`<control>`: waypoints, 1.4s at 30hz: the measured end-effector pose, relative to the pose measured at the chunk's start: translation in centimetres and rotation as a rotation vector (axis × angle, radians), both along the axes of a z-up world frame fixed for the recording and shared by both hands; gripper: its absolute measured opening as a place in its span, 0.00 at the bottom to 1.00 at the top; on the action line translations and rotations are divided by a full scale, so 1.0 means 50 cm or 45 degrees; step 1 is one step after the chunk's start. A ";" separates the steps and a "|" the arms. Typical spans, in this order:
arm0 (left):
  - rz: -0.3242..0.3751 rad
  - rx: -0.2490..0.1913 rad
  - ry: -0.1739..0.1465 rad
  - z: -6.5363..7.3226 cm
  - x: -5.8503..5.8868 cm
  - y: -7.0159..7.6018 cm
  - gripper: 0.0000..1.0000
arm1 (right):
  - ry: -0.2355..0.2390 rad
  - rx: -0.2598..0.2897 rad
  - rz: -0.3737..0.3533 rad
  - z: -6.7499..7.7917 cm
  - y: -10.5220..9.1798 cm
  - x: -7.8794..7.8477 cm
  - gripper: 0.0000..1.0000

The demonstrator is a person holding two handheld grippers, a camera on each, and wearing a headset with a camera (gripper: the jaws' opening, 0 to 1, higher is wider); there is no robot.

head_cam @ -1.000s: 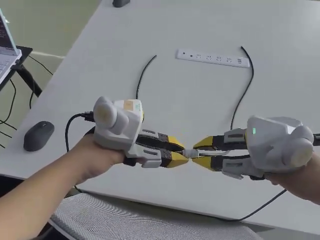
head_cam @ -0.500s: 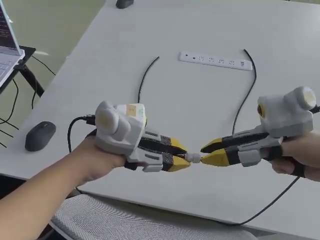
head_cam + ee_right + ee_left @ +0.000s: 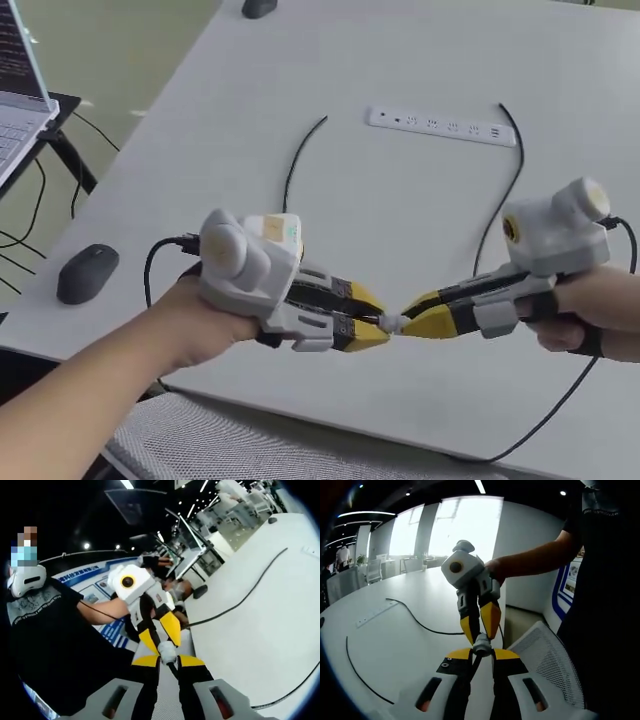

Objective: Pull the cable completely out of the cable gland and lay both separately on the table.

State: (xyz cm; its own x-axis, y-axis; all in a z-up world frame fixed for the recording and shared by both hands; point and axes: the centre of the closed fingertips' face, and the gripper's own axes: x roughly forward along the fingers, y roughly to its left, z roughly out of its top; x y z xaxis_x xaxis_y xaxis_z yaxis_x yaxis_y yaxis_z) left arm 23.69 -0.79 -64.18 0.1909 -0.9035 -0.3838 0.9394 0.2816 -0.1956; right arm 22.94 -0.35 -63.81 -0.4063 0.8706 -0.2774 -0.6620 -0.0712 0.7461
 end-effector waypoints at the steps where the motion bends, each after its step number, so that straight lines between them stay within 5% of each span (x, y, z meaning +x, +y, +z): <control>1: -0.002 0.002 0.004 -0.001 -0.001 0.000 0.15 | 0.006 0.005 0.001 0.001 0.001 -0.002 0.09; 6: -0.006 0.005 0.009 -0.005 -0.001 -0.002 0.15 | -0.012 0.008 0.006 -0.003 -0.001 -0.001 0.09; 16: 0.007 -0.010 0.032 -0.002 0.005 0.000 0.15 | -0.284 0.018 0.032 0.003 0.001 0.004 0.07; 21: 0.030 -0.017 0.053 -0.001 0.007 0.005 0.15 | -0.492 0.020 0.037 0.005 0.007 0.007 0.07; 33: 0.044 -0.030 0.077 0.001 0.004 0.004 0.15 | -1.106 -0.008 0.115 0.003 0.006 -0.002 0.07; 38: 0.050 -0.034 0.107 -0.002 0.000 0.001 0.15 | -1.293 -0.064 0.154 -0.006 0.002 -0.001 0.07; 42: 0.055 -0.031 0.105 -0.003 -0.001 0.002 0.15 | -1.334 -0.080 0.151 -0.009 0.004 0.000 0.07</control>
